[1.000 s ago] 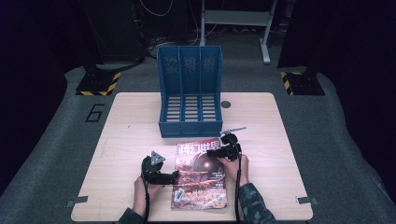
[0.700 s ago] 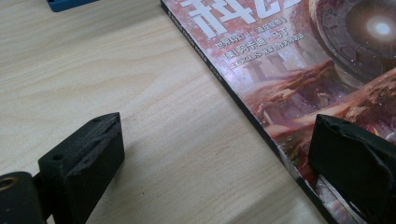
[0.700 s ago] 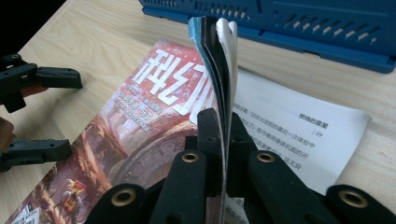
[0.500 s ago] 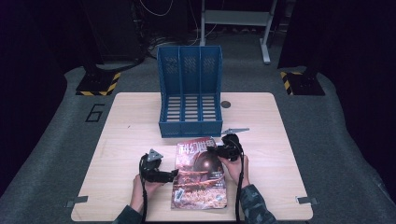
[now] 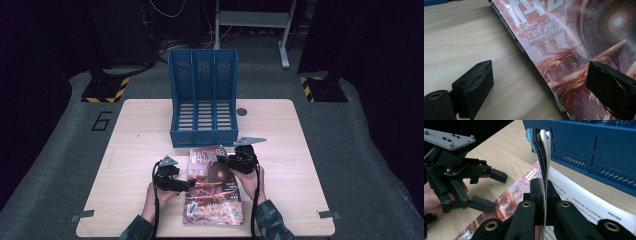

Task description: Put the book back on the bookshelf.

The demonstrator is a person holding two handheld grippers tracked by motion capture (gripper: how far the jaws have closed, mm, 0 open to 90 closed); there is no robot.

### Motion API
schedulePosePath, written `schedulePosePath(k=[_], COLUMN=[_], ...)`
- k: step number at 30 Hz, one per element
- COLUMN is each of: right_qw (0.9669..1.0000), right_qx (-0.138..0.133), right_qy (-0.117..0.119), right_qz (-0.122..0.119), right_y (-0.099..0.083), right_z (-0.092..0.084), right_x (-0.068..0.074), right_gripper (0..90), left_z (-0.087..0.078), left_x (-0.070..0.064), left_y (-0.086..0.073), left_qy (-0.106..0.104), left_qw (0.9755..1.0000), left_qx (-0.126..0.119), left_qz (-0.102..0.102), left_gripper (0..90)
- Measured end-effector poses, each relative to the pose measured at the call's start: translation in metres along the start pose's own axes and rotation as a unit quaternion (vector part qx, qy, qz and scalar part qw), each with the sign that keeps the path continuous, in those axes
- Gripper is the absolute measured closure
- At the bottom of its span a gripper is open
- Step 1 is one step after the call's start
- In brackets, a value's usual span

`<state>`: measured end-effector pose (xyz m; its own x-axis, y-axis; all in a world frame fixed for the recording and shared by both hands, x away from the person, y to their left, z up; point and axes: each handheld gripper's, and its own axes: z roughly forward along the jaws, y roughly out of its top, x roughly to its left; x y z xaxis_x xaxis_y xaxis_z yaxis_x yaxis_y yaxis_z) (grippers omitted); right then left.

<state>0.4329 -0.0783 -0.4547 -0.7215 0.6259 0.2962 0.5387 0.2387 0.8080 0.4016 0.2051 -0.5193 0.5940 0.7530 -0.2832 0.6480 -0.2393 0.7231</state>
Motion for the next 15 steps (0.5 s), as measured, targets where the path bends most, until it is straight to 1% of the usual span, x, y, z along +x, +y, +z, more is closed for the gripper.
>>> schedulePosePath(k=[1, 4, 5, 8, 12, 15], right_qw=[1.0000, 0.9999, 0.9999, 0.9999, 0.9998, 0.9996], right_qx=[-0.002, -0.007, -0.010, -0.012, -0.017, -0.021], right_qy=[0.001, 0.002, 0.002, 0.002, 0.003, 0.007], right_qz=[-0.004, -0.008, -0.009, -0.011, -0.014, -0.015], right_y=[0.000, 0.001, 0.001, 0.001, 0.002, 0.002], right_z=[-0.001, -0.003, -0.004, -0.005, -0.007, -0.007], right_x=[0.001, 0.003, 0.004, 0.005, 0.008, 0.008], right_gripper=[89.5, 89.5, 89.5, 89.5, 89.4, 89.5], left_z=[0.003, 0.006, 0.008, 0.011, 0.015, 0.016], left_x=[-0.001, -0.004, -0.005, -0.007, -0.010, -0.010], left_y=[0.002, 0.003, 0.005, 0.006, 0.009, 0.009], left_qy=[-0.007, -0.010, -0.016, -0.018, -0.022, -0.024], left_qw=[1.0000, 0.9999, 0.9997, 0.9997, 0.9995, 0.9995], left_qx=[0.003, 0.005, 0.012, 0.012, 0.018, 0.019], left_qz=[0.005, 0.005, 0.013, 0.010, 0.015, 0.012], left_gripper=[8.3, 9.8, 10.5, 11.6, 14.8, 16.0])
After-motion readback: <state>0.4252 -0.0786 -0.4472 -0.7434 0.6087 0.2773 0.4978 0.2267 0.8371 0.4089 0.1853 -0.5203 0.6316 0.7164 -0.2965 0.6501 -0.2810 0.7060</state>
